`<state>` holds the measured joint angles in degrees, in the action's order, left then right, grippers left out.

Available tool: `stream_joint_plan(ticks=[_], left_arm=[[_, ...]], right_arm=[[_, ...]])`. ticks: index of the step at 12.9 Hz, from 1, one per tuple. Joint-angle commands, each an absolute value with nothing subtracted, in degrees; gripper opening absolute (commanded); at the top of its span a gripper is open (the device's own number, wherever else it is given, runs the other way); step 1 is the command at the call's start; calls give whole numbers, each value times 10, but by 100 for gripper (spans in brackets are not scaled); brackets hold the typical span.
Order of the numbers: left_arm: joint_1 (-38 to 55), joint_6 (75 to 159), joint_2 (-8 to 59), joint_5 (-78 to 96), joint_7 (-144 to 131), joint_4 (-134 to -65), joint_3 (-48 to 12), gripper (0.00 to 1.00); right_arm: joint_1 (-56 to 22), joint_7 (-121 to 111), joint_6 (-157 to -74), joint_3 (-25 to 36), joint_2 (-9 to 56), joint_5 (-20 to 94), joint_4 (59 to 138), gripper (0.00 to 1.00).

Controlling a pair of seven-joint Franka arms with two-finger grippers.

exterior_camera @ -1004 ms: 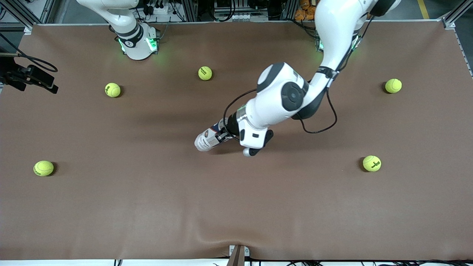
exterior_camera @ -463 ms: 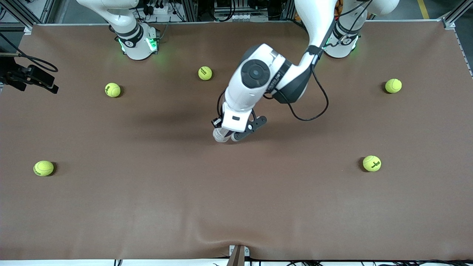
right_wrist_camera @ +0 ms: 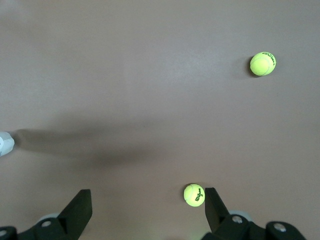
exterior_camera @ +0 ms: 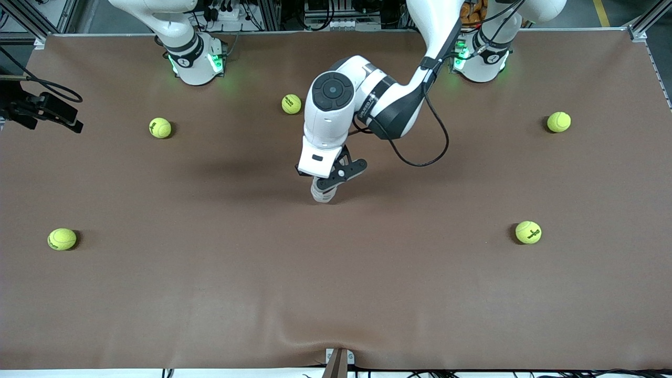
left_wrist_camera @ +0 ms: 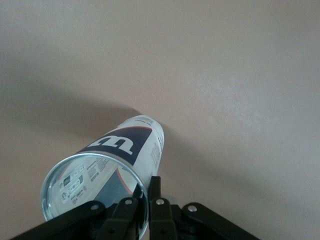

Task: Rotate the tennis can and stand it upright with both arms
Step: 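Lower the upright can onto the table and open the left gripper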

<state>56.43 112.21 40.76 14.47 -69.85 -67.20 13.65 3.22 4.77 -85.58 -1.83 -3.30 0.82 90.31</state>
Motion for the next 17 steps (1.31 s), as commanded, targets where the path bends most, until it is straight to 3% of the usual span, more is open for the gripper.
stream_joint_plan(ticks=[1,4,5,7,11,17], left_arm=[[584,1105,433,97,-704,-646,144,0],[585,1105,439,93,-704,-646,143,0],[585,1105,439,93,-706,-646,142,10],[585,1111,437,93,-708,-646,142,100],[583,1117,415,93,-704,-646,144,100],[540,1086,302,92,-694,-651,184,100]], right_arm=[[25,55,-856,-18,-33,0,901,100],[19,55,-856,-18,-30,-6,901,100],[19,55,-856,-18,-30,-7,901,100],[19,55,-856,-18,-30,-7,901,100],[19,55,-856,-18,-30,-7,901,100],[20,55,-856,-18,-30,-10,899,100]])
